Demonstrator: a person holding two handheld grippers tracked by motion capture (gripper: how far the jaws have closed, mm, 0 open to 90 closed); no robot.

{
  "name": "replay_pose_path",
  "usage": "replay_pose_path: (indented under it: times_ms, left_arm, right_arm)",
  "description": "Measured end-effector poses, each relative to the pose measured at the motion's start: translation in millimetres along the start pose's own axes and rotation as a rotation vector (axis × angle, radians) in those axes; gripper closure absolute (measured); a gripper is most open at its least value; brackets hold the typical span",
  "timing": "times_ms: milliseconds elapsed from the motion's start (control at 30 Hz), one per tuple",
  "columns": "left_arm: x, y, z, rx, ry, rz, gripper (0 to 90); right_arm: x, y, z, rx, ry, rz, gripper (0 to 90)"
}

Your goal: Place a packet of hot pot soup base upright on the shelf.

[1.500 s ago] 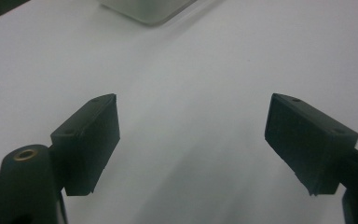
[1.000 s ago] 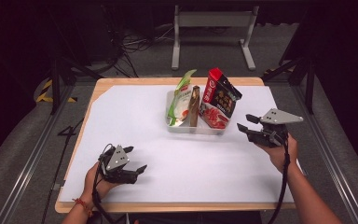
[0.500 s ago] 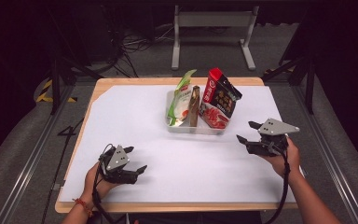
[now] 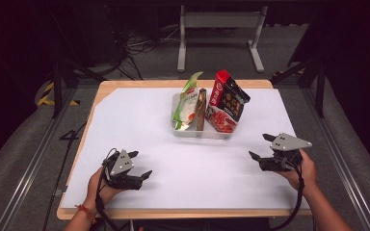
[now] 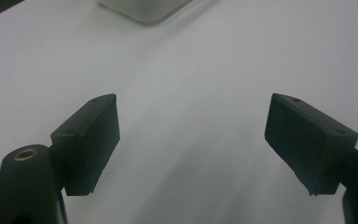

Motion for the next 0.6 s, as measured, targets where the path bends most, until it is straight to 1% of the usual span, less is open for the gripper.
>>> replay_pose_path:
  times_ms: [100,200,267,467,600]
  left_arm:
    - [-0.1,0.0,-0.3,0.001,0.000,0.001,18.6]
    - [0.0,0.0,-0.5,0.002,0.001,0.002,18.6]
    - [-0.1,-0.5,-0.5,0.002,-0.001,0.000,18.6]
    - [-0.5,0.2,-0.7,0.005,0.001,-0.002,18.6]
    - [-0.7,1.7,-1.2,0.017,0.005,-0.006,18.6]
  right_arm:
    - [-0.2,2.3,4.5,-0.003,0.008,-0.001,22.2]
    - [-1.3,6.6,12.6,-0.009,0.019,0.000,20.7]
    - [-0.9,9.2,16.9,-0.008,0.030,0.007,20.4]
    - [1.8,19.7,30.3,0.001,0.019,0.008,19.0]
    - [3.4,25.9,40.3,0.004,0.002,0.003,17.9]
Point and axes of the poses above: each handheld gripper's, and its own axes: y roughly backward along the jaws, z roughly out of its underside, x roughly to its right, the point moved 4 cm from there along -y, roughly forward along the jaws, and after that the axes turned 15 degrees about z, right-handed, at the moved point
